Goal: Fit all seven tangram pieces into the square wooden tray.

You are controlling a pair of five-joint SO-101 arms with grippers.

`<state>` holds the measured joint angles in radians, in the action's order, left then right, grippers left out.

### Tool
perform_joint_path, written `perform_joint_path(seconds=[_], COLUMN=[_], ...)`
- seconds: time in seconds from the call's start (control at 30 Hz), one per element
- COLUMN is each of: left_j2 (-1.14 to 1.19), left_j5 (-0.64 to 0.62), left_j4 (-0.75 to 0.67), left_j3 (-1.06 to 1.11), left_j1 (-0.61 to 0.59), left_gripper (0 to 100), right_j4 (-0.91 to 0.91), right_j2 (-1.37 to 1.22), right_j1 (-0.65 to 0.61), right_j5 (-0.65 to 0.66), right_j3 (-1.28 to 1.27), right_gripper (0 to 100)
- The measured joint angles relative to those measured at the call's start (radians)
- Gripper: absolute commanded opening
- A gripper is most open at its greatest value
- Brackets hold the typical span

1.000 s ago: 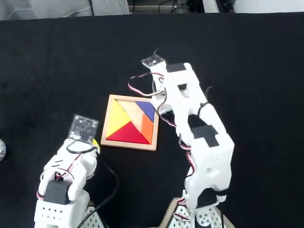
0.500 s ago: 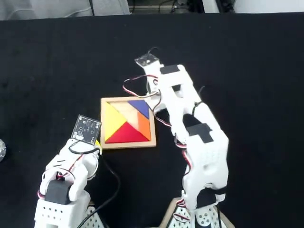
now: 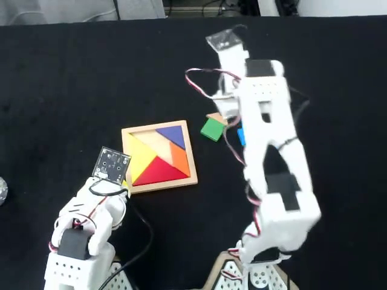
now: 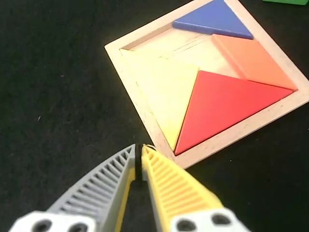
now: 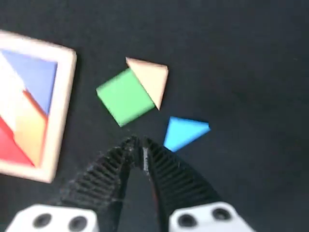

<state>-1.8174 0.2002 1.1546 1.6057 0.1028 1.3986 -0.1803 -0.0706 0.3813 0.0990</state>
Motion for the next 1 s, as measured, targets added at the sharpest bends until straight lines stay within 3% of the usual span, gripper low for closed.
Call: perform_joint_path(seconds=[0.07,0.17,0.3,0.57,0.77,1.0], left_j2=[0.0,0.0,0.0,0.0,0.0,0.0], left_j5=[0.0,0.0,0.0,0.003,0.057,0.066], left_j4=[0.0,-0.011,-0.038,-0.038,-0.038,-0.038], left_j3=[0.0,0.006,0.031,0.031,0.031,0.031], left_j1=[0.0,0.0,0.0,0.0,0.0,-0.031], left_gripper=[3,3,3,3,3,3], right_j4=[-0.058,-0.186,-0.23,-0.265,-0.265,-0.23], right_j2=[0.068,0.118,0.12,-0.02,-0.193,-0.322], right_j1=[0.028,0.087,0.13,0.095,0.06,0.061], right_j5=[0.048,0.048,-0.089,-0.511,-0.683,-0.72], right_j3=[-0.124,-0.318,-0.397,-0.334,-0.183,-0.046], right_gripper=[2.8,14.0,18.6,24.1,24.1,24.0])
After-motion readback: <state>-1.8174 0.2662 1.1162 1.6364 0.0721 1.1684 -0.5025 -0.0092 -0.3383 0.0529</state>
